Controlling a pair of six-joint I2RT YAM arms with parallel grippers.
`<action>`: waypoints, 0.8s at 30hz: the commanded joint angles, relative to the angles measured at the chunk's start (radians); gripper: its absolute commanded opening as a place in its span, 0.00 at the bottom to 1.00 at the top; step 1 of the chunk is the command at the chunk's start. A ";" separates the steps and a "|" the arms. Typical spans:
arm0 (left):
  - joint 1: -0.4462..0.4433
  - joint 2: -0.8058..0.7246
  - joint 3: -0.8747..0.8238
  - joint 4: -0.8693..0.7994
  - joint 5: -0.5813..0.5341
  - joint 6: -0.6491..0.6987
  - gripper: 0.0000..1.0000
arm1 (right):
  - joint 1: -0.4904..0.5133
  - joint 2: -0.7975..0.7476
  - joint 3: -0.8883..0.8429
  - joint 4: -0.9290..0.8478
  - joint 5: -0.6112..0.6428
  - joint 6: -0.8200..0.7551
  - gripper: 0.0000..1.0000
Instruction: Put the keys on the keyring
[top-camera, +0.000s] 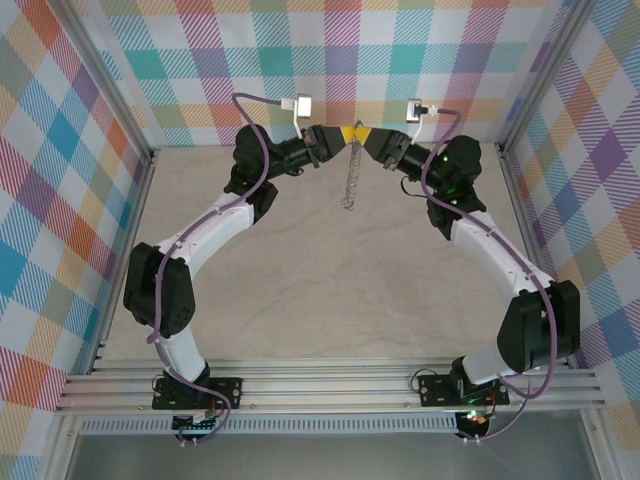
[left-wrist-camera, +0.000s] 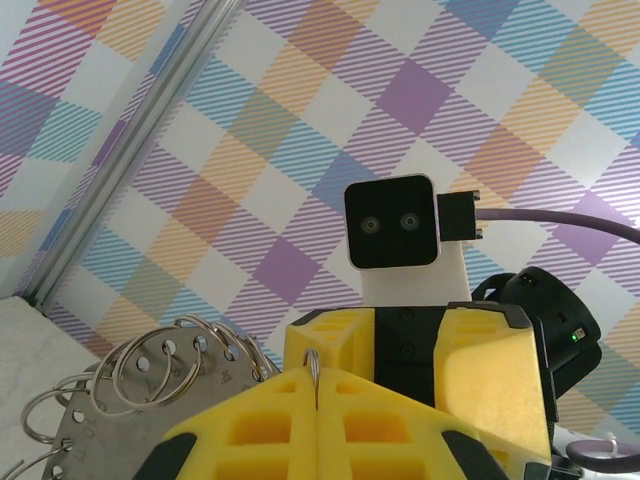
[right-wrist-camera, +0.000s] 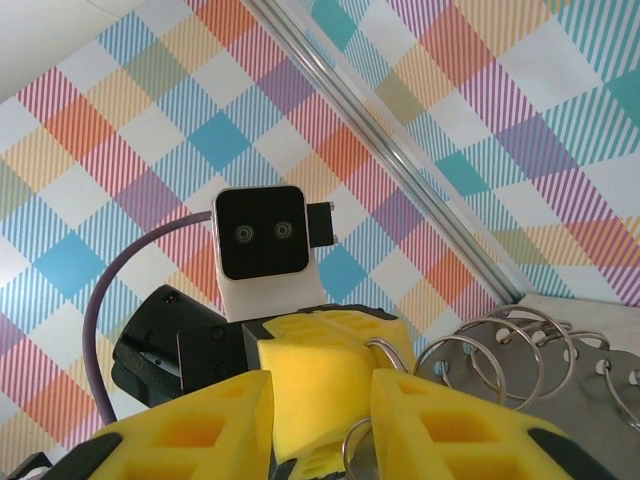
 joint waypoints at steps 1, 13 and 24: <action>-0.015 -0.060 0.018 0.047 0.019 0.016 0.00 | -0.022 -0.043 -0.017 -0.005 0.028 -0.030 0.32; -0.017 -0.069 0.009 0.051 0.022 0.018 0.00 | -0.023 -0.019 -0.023 0.018 0.017 -0.009 0.33; -0.017 -0.067 0.004 0.052 0.018 0.018 0.00 | 0.008 0.009 0.011 0.032 -0.005 -0.012 0.32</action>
